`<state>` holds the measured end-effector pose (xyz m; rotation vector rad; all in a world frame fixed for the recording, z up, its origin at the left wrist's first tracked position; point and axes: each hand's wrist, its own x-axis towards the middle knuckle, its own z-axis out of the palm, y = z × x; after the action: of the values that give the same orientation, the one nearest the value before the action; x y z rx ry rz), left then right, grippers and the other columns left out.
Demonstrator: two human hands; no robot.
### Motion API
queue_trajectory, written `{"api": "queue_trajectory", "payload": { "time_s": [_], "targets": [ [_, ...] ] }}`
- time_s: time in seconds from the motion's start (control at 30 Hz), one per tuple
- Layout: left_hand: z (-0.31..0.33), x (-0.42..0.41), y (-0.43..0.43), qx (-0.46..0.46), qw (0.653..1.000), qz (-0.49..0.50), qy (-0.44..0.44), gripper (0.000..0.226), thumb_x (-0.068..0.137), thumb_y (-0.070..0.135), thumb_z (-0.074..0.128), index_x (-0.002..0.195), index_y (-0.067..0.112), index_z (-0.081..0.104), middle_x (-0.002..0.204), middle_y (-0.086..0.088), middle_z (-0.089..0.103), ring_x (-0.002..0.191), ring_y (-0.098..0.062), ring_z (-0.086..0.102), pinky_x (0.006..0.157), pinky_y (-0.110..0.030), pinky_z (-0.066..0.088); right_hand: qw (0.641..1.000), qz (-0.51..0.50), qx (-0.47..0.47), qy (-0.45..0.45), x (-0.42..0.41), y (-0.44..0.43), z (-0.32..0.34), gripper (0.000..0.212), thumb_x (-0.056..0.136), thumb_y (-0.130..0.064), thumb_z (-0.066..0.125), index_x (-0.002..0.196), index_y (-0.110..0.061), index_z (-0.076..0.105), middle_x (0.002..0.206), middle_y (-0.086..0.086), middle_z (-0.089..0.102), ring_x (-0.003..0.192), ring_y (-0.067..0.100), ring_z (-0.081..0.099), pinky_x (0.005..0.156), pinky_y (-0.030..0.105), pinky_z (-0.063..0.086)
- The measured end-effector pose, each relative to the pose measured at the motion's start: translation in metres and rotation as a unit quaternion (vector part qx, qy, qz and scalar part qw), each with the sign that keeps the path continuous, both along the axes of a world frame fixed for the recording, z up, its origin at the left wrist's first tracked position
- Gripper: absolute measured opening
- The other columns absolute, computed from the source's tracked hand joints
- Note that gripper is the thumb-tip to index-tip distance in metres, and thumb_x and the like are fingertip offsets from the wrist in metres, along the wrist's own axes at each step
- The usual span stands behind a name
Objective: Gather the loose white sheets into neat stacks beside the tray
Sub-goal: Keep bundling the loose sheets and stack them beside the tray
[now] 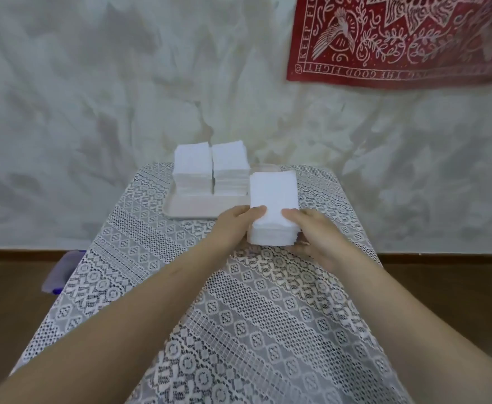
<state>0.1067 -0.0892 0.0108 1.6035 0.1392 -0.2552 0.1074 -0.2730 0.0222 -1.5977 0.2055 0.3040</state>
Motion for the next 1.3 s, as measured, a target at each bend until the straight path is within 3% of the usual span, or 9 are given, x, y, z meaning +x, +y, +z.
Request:
{"api": "queue_trajectory", "payload": {
  "time_s": [0.2,0.33,0.43,0.53,0.67,0.83,1.07,1.2,1.3],
  "targets": [
    [0.012,0.065,-0.001,0.071,0.997,0.002,-0.028,0.022,0.102,0.047,0.064,0.097,0.027,0.072,0.110,-0.003,0.076,0.105,-0.029,0.073,0.094,-0.039,0.060,0.999,-0.018,-0.046,-0.014,0.069,0.009,0.007,0.033,0.098,-0.033,0.065,0.120,-0.009,0.059,0.111,0.008,0.071,0.092,0.023,0.071,0.067,0.034,0.060],
    [0.006,0.096,0.004,0.089,0.996,-0.014,-0.027,0.021,0.107,0.037,0.057,0.097,0.023,0.069,0.101,0.004,0.071,0.102,-0.024,0.070,0.086,-0.026,0.059,0.998,-0.016,-0.068,-0.008,0.107,0.015,0.001,0.032,0.096,-0.030,0.067,0.118,-0.007,0.062,0.115,0.011,0.071,0.098,0.027,0.071,0.076,0.043,0.065],
    [0.003,0.109,0.005,0.076,0.997,-0.011,-0.025,0.023,0.109,0.028,0.056,0.113,0.010,0.068,0.092,0.002,0.067,0.080,-0.011,0.063,0.053,-0.007,0.049,0.994,-0.023,-0.104,-0.019,0.123,0.019,-0.003,0.025,0.096,-0.030,0.066,0.108,-0.008,0.064,0.110,0.011,0.070,0.101,0.029,0.069,0.084,0.052,0.063],
    [-0.002,0.119,0.003,0.095,0.995,-0.003,-0.039,0.028,0.109,0.027,0.056,0.112,0.005,0.072,0.091,0.003,0.069,0.078,-0.009,0.063,0.051,-0.005,0.046,0.986,-0.028,-0.158,-0.038,0.129,0.023,-0.005,0.028,0.087,-0.040,0.063,0.095,-0.013,0.066,0.101,0.009,0.071,0.096,0.031,0.070,0.086,0.055,0.061],
    [-0.008,0.122,0.002,0.125,0.991,0.000,-0.053,0.038,0.107,0.037,0.058,0.110,0.004,0.077,0.105,-0.009,0.078,0.094,-0.023,0.073,0.077,-0.025,0.057,0.961,-0.008,-0.266,-0.071,0.128,0.024,-0.002,0.031,0.094,-0.042,0.056,0.093,-0.012,0.064,0.087,0.003,0.066,0.084,0.026,0.064,0.066,0.033,0.048],
    [-0.009,0.126,-0.005,0.115,0.990,0.007,-0.084,0.039,0.102,0.046,0.063,0.097,0.011,0.077,0.103,-0.010,0.079,0.103,-0.032,0.073,0.094,-0.045,0.058,0.977,-0.040,-0.197,-0.066,0.128,0.016,-0.003,0.041,0.071,-0.050,0.054,0.088,-0.015,0.067,0.094,0.006,0.072,0.092,0.031,0.070,0.085,0.055,0.060],
    [-0.011,0.121,-0.004,0.095,0.994,0.006,-0.062,0.045,0.108,0.042,0.055,0.107,0.001,0.075,0.100,-0.011,0.076,0.082,-0.020,0.070,0.063,-0.014,0.055,0.980,-0.028,-0.187,-0.063,0.134,0.016,-0.007,0.041,0.068,-0.052,0.056,0.086,-0.016,0.067,0.095,0.007,0.073,0.093,0.034,0.071,0.083,0.059,0.060],
    [-0.020,0.123,0.003,0.068,0.995,0.026,-0.063,0.054,0.098,0.052,0.066,0.100,-0.001,0.078,0.102,-0.018,0.079,0.099,-0.039,0.075,0.096,-0.047,0.061,0.972,0.005,-0.227,-0.061,0.134,0.024,0.000,0.041,0.075,-0.048,0.052,0.097,-0.017,0.066,0.098,0.006,0.071,0.093,0.031,0.070,0.085,0.054,0.060],
    [-0.021,0.118,0.005,0.093,0.993,0.025,-0.069,0.036,0.106,0.040,0.060,0.098,0.010,0.078,0.086,0.003,0.077,0.072,-0.006,0.072,0.063,-0.011,0.054,0.966,0.014,-0.249,-0.064,0.132,0.025,0.000,0.041,0.084,-0.047,0.052,0.105,-0.014,0.067,0.100,0.006,0.070,0.095,0.030,0.068,0.087,0.051,0.060]
  ]
}}
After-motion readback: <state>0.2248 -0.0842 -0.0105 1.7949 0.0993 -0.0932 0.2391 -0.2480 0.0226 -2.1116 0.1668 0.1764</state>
